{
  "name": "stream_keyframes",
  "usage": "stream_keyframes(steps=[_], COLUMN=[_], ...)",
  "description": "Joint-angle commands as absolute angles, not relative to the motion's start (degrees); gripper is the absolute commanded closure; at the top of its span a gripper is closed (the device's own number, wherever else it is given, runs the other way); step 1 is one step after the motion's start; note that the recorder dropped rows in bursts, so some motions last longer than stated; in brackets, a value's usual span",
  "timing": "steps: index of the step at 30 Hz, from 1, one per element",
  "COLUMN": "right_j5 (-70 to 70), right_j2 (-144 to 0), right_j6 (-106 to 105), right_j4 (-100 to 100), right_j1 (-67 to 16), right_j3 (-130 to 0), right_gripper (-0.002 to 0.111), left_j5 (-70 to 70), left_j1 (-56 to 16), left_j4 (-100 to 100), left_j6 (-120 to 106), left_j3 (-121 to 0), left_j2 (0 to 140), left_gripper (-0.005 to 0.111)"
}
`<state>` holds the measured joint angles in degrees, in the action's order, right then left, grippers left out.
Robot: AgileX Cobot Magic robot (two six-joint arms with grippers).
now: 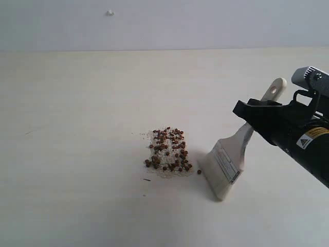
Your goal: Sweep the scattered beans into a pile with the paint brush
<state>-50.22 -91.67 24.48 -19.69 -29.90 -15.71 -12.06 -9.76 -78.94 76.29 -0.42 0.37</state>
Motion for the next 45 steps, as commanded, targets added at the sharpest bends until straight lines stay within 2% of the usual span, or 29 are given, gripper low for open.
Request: stream_keyframes(steps=[1, 14, 33, 40, 44, 45], right_j5=[-53.3, -57.6, -61.0, -67.7, -60.2, -55.3], right_j2=[-92.9, -97.5, -95.1, -89.9, -89.1, -89.5], right_j6=[26.7, 31.8, 31.3, 28.8, 25.2, 25.4], right_j4=[-19.4, -19.6, -21.8, -17.6, -5.8, 4.8], right_j1=[-30.0, -30.0, -30.0, -29.6, -25.0, -22.8], right_j3=[-15.3, -15.3, -16.4, -17.9, -23.6, -27.8], right_gripper=[0.108, 0.108, 0.108, 0.108, 0.108, 0.108], left_j5=[-11.9, -11.9, -12.1, -12.1, -12.3, -12.3], left_j1=[-9.7, -9.7, -9.7, -9.7, -9.7, -9.7], left_j4=[-79.0, -79.0, -79.0, -79.0, -79.0, -79.0], left_j6=[76.1, 76.1, 76.1, 76.1, 76.1, 76.1], left_j3=[-0.5, -0.5, -0.5, -0.5, -0.5, -0.5], left_j2=[0.0, 0.0, 0.0, 0.0, 0.0, 0.0], left_gripper=[0.107, 0.107, 0.107, 0.107, 0.107, 0.107])
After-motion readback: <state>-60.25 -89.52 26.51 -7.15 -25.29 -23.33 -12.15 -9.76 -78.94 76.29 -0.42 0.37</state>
